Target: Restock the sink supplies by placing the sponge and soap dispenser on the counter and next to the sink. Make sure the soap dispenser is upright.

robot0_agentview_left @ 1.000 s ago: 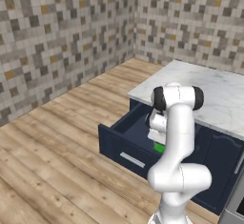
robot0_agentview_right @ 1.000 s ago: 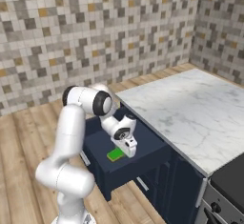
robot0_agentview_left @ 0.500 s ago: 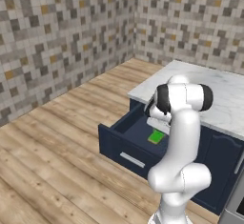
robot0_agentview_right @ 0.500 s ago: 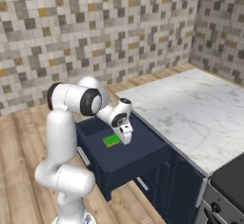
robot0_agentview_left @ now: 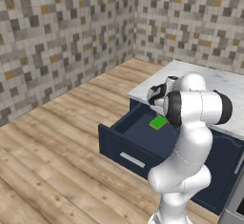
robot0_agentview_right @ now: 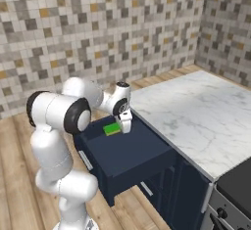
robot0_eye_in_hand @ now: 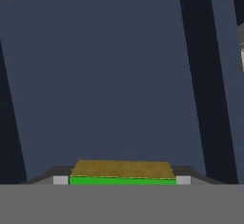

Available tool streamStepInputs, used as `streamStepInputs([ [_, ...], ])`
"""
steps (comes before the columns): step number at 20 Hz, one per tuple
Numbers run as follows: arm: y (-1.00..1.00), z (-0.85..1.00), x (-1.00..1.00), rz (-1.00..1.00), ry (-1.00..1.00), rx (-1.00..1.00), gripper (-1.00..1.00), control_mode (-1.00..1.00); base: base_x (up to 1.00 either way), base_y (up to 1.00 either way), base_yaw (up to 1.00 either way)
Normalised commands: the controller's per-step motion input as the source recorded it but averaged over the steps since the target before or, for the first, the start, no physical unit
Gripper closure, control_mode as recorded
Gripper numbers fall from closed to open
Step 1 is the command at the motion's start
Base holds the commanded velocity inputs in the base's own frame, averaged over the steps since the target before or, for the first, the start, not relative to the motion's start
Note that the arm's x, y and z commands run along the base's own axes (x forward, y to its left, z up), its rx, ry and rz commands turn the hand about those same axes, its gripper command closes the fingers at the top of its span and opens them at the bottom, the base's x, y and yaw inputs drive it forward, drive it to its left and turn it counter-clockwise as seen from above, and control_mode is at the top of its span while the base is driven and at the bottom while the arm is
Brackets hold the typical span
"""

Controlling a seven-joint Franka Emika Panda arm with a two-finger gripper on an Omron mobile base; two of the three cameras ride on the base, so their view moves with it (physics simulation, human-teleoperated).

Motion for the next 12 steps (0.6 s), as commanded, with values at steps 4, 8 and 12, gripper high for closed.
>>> streamStepInputs([
  [4, 0.0, 0.99, -0.98, -0.1, -0.06, 0.0, 1.0, -1.0, 0.0, 0.0, 0.0],
  [8, 0.0, 0.96, -1.0, -0.06, -0.12, 0.0, 1.0, -1.0, 0.0, 0.0, 0.0],
  [12, 0.01, 1.0, -1.0, 0.0, -0.16, 0.0, 1.0, -1.0, 0.0, 0.0, 0.0],
])
